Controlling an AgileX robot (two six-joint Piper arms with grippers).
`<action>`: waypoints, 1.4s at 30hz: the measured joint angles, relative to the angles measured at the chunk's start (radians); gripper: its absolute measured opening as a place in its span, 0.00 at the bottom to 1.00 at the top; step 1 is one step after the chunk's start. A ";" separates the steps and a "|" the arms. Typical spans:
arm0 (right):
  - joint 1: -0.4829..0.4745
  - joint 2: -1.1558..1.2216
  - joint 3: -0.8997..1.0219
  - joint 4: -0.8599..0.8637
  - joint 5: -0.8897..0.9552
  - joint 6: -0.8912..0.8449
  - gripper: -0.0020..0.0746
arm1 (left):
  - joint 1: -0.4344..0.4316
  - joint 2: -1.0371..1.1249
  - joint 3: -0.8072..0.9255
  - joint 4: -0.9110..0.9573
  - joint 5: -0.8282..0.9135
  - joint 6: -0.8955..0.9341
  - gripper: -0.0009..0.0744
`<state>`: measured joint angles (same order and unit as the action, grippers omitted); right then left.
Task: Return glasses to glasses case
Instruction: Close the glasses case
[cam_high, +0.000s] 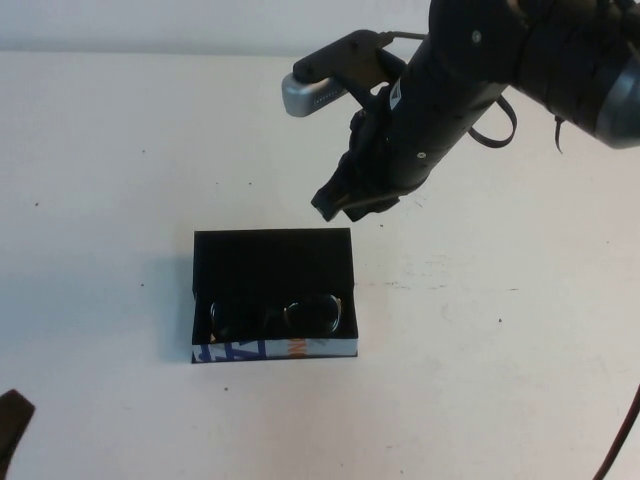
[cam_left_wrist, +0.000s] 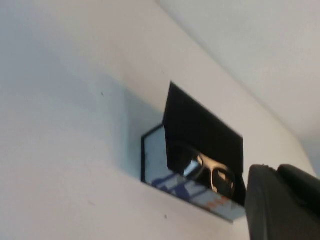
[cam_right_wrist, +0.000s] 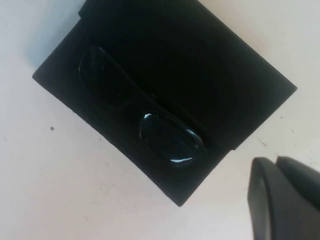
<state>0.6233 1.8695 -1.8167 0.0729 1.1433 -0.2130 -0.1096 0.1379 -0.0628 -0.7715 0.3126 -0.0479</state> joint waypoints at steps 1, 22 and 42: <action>-0.005 0.000 0.000 0.007 0.000 0.002 0.02 | -0.009 0.043 -0.023 -0.002 0.030 0.023 0.01; -0.102 0.177 -0.225 0.127 0.062 0.007 0.02 | -0.051 1.119 -0.390 -0.524 0.360 1.075 0.01; -0.124 0.476 -0.610 0.193 0.102 -0.020 0.02 | -0.054 1.602 -0.460 -0.949 0.415 1.675 0.01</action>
<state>0.4990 2.3459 -2.4270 0.2655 1.2454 -0.2328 -0.1632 1.7402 -0.5225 -1.7208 0.7275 1.6275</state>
